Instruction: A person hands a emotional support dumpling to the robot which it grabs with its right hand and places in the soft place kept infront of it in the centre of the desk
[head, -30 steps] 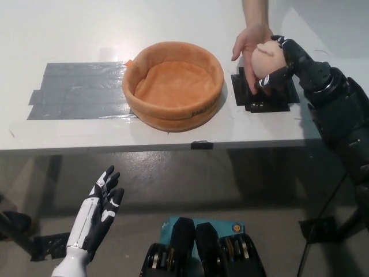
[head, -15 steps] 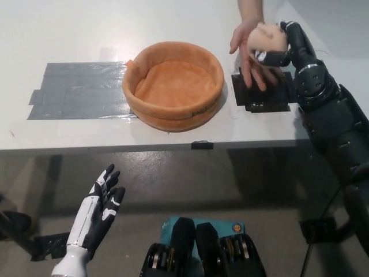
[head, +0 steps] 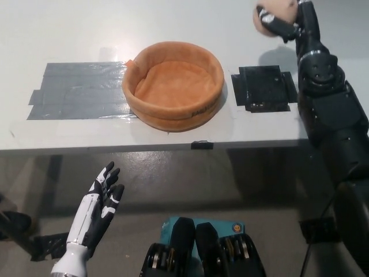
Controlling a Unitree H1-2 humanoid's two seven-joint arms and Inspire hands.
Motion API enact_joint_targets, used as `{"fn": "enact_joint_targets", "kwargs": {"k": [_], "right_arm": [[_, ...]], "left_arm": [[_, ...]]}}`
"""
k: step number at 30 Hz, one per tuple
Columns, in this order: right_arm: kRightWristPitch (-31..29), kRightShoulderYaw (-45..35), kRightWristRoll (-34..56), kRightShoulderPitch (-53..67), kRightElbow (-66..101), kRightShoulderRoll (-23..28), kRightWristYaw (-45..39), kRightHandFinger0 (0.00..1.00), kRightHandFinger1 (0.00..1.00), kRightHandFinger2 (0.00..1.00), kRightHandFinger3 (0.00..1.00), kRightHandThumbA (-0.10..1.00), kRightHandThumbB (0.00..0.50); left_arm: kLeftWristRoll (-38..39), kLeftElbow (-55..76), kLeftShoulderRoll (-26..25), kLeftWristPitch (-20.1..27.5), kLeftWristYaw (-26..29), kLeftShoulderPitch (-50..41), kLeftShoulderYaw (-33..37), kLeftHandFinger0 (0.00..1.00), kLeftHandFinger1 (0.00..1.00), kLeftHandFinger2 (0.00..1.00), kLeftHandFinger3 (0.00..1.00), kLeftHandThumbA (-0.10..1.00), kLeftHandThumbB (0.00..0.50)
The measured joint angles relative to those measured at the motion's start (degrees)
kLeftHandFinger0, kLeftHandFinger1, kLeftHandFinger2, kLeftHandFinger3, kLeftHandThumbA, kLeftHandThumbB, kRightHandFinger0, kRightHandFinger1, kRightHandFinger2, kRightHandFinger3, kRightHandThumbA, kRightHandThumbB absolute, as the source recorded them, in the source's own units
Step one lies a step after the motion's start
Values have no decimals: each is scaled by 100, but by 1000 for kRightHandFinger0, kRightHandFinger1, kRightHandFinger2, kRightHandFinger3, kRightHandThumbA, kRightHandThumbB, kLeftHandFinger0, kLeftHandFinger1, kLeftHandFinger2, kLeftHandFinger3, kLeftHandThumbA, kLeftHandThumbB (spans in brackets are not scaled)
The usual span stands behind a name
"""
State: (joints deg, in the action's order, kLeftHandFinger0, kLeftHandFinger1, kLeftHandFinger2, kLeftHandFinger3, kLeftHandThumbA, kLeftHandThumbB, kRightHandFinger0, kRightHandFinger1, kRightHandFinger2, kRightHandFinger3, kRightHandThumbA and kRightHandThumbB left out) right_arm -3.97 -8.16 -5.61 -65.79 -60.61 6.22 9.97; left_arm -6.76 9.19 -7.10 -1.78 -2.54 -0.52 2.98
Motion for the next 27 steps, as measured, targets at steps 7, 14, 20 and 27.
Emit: {"fn": "enact_joint_targets", "kwargs": {"k": [7, 14, 20, 27], "right_arm": [[103, 15, 247, -65, 681, -246, -193, 316, 540, 656, 366, -100, 164], [251, 763, -16, -358, 985, -506, -139, 0, 161, 509, 241, -100, 174], [105, 1497, -389, -584, 232, -769, 10, 0, 384, 782, 523, -100, 159], [-209, 2300, -865, -601, -806, -944, 253, 0, 445, 822, 727, -100, 184]], "left_arm": [[0, 0, 2, -1, 0, 2, -2, 1000, 1000, 1000, 1000, 866, 30], [0, 0, 2, -1, -1, 5, -1, 1000, 1000, 1000, 1000, 858, 23], [0, 1, 2, -4, -1, 21, 0, 1000, 1000, 1000, 1000, 861, 37], [0, 3, 1, -4, -2, 24, 1, 1000, 1000, 1000, 1000, 876, 40]]}}
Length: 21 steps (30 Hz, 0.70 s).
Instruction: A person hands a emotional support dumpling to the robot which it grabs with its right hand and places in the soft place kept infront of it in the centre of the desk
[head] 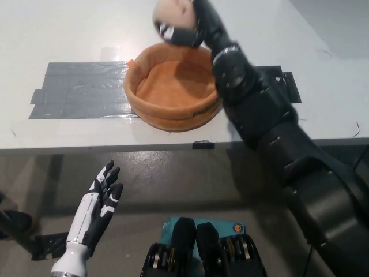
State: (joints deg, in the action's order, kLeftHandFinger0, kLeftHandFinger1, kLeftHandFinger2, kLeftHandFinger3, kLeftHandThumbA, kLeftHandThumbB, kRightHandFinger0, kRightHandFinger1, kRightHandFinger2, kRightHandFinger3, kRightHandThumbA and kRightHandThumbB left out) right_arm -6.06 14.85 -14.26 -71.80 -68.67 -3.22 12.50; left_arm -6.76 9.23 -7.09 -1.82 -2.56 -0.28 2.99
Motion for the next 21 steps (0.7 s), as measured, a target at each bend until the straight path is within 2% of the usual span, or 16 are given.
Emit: {"fn": "enact_joint_targets", "kwargs": {"k": [1, 2, 3, 4, 5, 7, 9, 11, 15, 19, 21], "right_arm": [[-36, 81, -64, 0, -79, -6, 34, 121, 566, 933, 878, -40, 222], [-64, 143, -100, 0, -148, -9, 54, 323, 685, 927, 913, 108, 245], [-90, 249, -177, 0, -270, -14, 91, 579, 959, 1000, 1000, 282, 269], [-99, 326, -231, 0, -356, -15, 90, 724, 1000, 1000, 1000, 342, 275], [-105, 367, -251, 0, -408, -14, 53, 990, 1000, 1000, 1000, 481, 339], [-110, 409, -269, 0, -453, -11, -57, 1000, 1000, 1000, 1000, 547, 363], [-113, 508, -299, 0, -521, 8, -326, 1000, 1000, 1000, 1000, 750, 391], [-112, 627, -338, 0, -530, 29, -509, 1000, 1000, 1000, 1000, 814, 402], [-109, 834, -447, 0, -527, 61, -805, 1000, 1000, 1000, 1000, 898, 424], [-110, 843, -482, 1, -477, 70, -951, 1000, 1000, 1000, 1000, 906, 454], [-111, 812, -482, 1, -402, 81, -958, 1000, 1000, 1000, 1000, 954, 467]], "left_arm": [[0, 0, 0, 0, 0, 1, 0, 1000, 1000, 1000, 1000, 877, 46], [0, 0, 0, 1, 1, 3, 0, 1000, 1000, 1000, 1000, 881, 52], [-1, 0, -1, 1, 0, 7, 0, 1000, 1000, 1000, 1000, 884, 53], [-1, 0, -1, 1, 1, 14, 0, 1000, 1000, 1000, 1000, 886, 53], [-2, 2, -1, 0, 0, 20, 0, 1000, 1000, 1000, 1000, 890, 58], [-3, 17, -1, -2, 0, 27, 0, 1000, 1000, 1000, 1000, 892, 51], [-3, 58, -1, -3, 0, 40, 2, 1000, 1000, 1000, 1000, 894, 59], [-6, 61, -1, -4, 0, 54, 2, 1000, 1000, 1000, 1000, 894, 62], [-21, 63, -2, -5, -1, 66, 3, 1000, 1000, 1000, 1000, 895, 55], [-40, 63, -2, -5, -2, 67, 5, 1000, 1000, 1000, 1000, 894, 53], [-48, 63, -2, -6, -3, 69, 5, 1000, 1000, 1000, 1000, 896, 58]]}}
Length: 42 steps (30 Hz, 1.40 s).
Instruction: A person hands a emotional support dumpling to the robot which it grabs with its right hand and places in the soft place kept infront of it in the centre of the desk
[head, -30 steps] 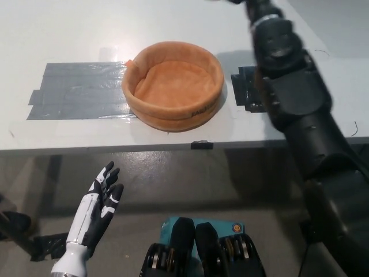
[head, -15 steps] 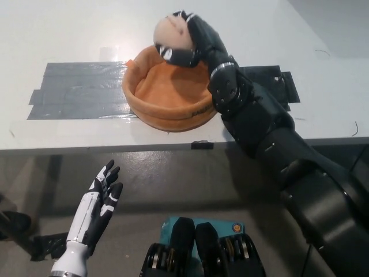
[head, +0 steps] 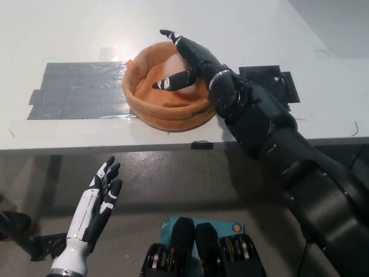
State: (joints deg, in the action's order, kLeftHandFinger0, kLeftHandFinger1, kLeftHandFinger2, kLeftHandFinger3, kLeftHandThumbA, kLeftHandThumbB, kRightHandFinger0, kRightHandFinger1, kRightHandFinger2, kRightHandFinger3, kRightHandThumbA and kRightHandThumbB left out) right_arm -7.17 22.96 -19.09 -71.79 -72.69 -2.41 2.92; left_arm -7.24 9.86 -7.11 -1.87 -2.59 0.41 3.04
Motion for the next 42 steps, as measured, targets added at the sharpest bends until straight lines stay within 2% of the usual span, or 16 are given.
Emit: {"fn": "enact_joint_targets", "kwargs": {"k": [2, 3, 6, 9, 10, 14, 16, 18, 20, 22, 26, 27, 31, 36, 39, 42], "right_arm": [[0, -16, -2, 0, 79, 15, 1, 1000, 1000, 1000, 1000, 952, 455], [0, -28, -3, 2, 145, 29, 2, 1000, 1000, 1000, 1000, 995, 475], [-9, -139, -2, 36, 561, 101, 37, 1000, 1000, 1000, 1000, 1000, 497], [-11, -334, 5, 108, 1115, 196, 67, 1000, 1000, 1000, 1000, 972, 485], [-13, -397, 17, 133, 1287, 216, 73, 1000, 1000, 1000, 1000, 993, 500], [-14, -759, 101, 268, 2127, 380, 60, 1000, 1000, 1000, 1000, 960, 446], [8, -939, 162, 383, 2682, 502, 29, 1000, 1000, 1000, 1000, 1000, 461], [38, -1013, 183, 481, 3067, 597, 2, 1000, 1000, 1000, 1000, 1000, 425], [91, -1077, 189, 618, 3469, 690, -28, 1000, 1000, 1000, 1000, 1000, 413], [161, -1142, 190, 808, 3913, 780, -48, 1000, 1000, 1000, 1000, 1000, 354], [298, -1239, 193, 1362, 4765, 889, -90, 1000, 1000, 1000, 1000, 1000, 329], [321, -1248, 194, 1498, 4927, 902, -98, 1000, 1000, 1000, 1000, 1000, 297], [426, -1286, 194, 2304, 5761, 953, -121, 1000, 1000, 1000, 1000, 1000, 240], [508, -1342, 197, 3426, 6708, 958, -123, 1000, 1000, 1000, 1000, 1000, 221], [521, -1413, 216, 4244, 7338, 955, -121, 1000, 1000, 1000, 1000, 964, 157], [487, -1629, 267, 5185, 8009, 952, -87, 1000, 1000, 1000, 1000, 947, 149]], "left_arm": [[-5, 0, 0, 0, 0, 3, 0, 1000, 1000, 1000, 1000, 905, 66], [-7, 0, 0, 0, 0, 3, 0, 1000, 1000, 1000, 1000, 904, 51], [-13, 0, 0, -1, -1, 8, 1, 1000, 1000, 1000, 1000, 900, 47], [-12, 2, 0, -6, -1, 15, -1, 1000, 1000, 1000, 1000, 885, 45], [-12, 1, 0, -9, -2, 17, -1, 1000, 1000, 1000, 1000, 881, 43], [-11, -7, 0, -20, -2, 60, -6, 1000, 1000, 1000, 1000, 853, 18], [-7, -18, 1, -26, -2, 127, -13, 1000, 1000, 1000, 1000, 845, 8], [-5, -30, 1, -35, -1, 187, -18, 1000, 1000, 1000, 1000, 846, 25], [-4, -42, 1, -43, -1, 250, -22, 1000, 1000, 1000, 1000, 871, 20], [-5, -59, 2, -50, 0, 306, -22, 1000, 1000, 1000, 1000, 904, 31], [-6, -131, 1, -75, 0, 373, -23, 1000, 1000, 1000, 1000, 917, 30], [-6, -145, 1, -80, 0, 382, -23, 1000, 1000, 1000, 1000, 921, 24], [-6, -204, 0, -99, 0, 428, -25, 1000, 1000, 1000, 1000, 923, 34], [-6, -242, 2, -121, 0, 445, -25, 1000, 1000, 1000, 1000, 917, 19], [-6, -249, 1, -130, 0, 447, -25, 1000, 1000, 1000, 1000, 914, 8], [-6, -244, 0, -131, -1, 465, -25, 1000, 1000, 1000, 1000, 910, 17]]}}
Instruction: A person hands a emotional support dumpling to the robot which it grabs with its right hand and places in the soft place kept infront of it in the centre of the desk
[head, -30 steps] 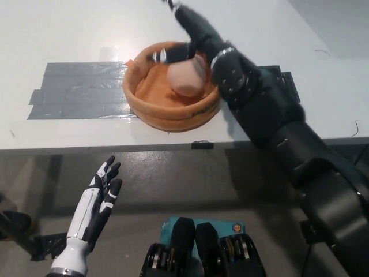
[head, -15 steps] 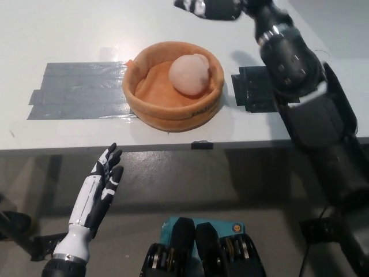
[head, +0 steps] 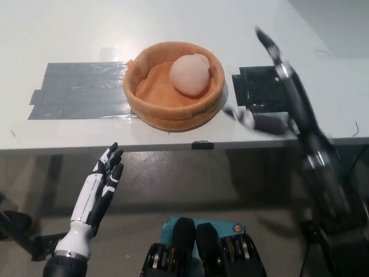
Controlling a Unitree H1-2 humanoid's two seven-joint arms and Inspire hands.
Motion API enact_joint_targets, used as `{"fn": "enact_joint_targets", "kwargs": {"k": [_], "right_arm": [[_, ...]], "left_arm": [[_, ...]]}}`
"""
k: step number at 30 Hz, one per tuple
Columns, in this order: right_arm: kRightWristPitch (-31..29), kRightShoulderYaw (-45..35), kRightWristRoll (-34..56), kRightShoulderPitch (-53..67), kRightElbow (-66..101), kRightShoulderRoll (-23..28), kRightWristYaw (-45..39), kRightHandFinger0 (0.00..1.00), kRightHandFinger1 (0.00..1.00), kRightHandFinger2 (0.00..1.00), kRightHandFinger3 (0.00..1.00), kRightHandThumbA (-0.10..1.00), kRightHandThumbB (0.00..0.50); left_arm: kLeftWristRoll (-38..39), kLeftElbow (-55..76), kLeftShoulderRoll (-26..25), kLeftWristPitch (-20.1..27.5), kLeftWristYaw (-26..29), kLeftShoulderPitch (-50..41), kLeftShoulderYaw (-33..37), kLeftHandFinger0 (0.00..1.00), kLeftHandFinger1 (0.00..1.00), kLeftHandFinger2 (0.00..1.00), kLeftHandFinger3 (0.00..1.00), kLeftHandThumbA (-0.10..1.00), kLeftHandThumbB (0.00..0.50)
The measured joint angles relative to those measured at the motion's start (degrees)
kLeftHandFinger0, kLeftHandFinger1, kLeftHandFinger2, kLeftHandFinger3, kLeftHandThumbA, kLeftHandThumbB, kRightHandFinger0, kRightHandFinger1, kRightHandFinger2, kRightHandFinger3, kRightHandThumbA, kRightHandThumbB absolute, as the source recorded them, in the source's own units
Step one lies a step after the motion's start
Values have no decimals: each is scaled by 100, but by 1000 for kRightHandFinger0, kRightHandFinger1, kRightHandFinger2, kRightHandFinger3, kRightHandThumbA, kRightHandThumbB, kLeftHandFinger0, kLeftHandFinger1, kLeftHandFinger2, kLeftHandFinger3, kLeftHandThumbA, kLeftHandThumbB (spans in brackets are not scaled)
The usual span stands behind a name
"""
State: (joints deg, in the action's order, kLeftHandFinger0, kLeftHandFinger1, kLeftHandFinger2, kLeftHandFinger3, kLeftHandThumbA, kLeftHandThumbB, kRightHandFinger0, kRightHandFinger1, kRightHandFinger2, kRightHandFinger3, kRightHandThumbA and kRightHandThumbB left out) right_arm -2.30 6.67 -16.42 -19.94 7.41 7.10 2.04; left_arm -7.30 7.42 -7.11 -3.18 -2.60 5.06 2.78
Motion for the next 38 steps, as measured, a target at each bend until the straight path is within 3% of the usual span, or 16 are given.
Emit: {"fn": "enact_joint_targets", "kwargs": {"k": [7, 18, 38], "right_arm": [[-392, -367, 160, 1205, -313, -15, 167, 1000, 1000, 1000, 1000, 917, 178], [-857, -105, 154, 1461, -1077, -121, 154, 1000, 1000, 1000, 1000, 878, 151], [-965, 111, 21, 1849, -1056, -78, 77, 1000, 1000, 1000, 1000, 860, 164]], "left_arm": [[0, 16, -38, 56, -4, 8, 2, 1000, 1000, 1000, 1000, 873, 0], [-2, 42, -41, 86, -63, -421, 31, 1000, 1000, 1000, 1000, 838, 8], [-9, 60, -39, 114, -94, -739, 73, 1000, 1000, 1000, 1000, 841, 35]]}}
